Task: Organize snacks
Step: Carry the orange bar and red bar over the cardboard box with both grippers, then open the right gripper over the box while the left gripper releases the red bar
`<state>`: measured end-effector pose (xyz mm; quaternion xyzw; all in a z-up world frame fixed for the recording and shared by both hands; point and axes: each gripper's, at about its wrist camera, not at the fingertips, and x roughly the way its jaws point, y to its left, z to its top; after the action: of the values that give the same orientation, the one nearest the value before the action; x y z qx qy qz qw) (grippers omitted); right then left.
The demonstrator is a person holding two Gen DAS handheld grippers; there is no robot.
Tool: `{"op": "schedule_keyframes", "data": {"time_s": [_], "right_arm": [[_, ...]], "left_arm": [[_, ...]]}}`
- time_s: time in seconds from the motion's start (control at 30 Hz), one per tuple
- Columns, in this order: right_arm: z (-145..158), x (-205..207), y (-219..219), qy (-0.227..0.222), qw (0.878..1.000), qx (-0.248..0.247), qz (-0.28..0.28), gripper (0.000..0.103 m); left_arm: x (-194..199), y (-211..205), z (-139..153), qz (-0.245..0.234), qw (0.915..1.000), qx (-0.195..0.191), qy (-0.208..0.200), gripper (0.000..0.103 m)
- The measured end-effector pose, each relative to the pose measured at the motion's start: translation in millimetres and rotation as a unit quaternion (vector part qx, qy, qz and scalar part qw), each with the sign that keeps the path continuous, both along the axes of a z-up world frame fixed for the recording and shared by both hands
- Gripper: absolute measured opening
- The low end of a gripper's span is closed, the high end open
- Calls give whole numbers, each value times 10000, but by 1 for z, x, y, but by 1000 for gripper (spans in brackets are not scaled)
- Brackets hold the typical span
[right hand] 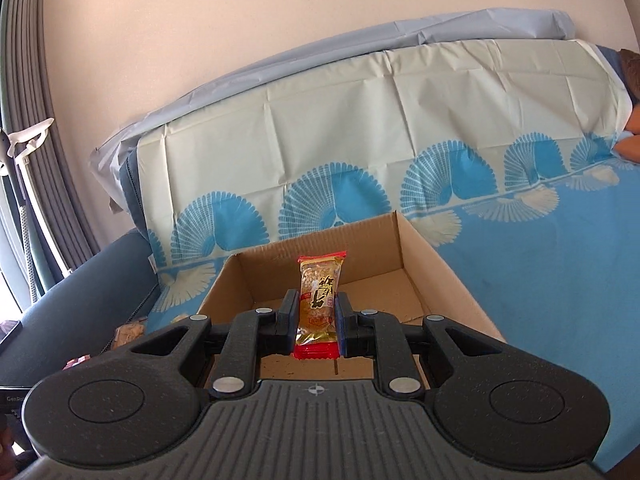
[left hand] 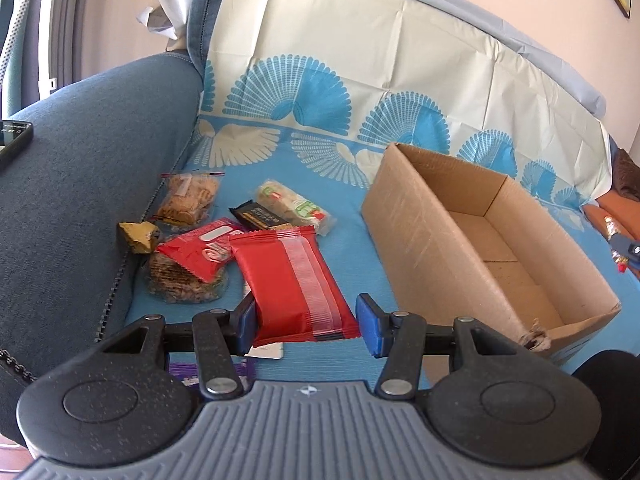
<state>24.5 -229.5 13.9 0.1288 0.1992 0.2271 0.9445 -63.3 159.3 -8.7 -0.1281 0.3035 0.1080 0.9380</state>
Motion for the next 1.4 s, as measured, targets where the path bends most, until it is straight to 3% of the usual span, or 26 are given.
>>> {"op": "schedule_keyframes", "data": {"time_s": [0.33, 0.7, 1.03, 1.4], "right_arm": [[-4, 5, -7, 59, 9998, 177, 83, 19], [-7, 10, -11, 137, 9996, 238, 88, 19], [-8, 11, -12, 168, 9993, 319, 62, 19], [-10, 13, -14, 236, 9990, 375, 70, 19]], "left_arm": [[26, -48, 45, -469, 9981, 158, -356, 56], [59, -110, 86, -1179, 9899, 285, -736, 56], [86, -155, 98, -1560, 9837, 282, -848, 57], [101, -177, 97, -1727, 9812, 265, -822, 57]]}}
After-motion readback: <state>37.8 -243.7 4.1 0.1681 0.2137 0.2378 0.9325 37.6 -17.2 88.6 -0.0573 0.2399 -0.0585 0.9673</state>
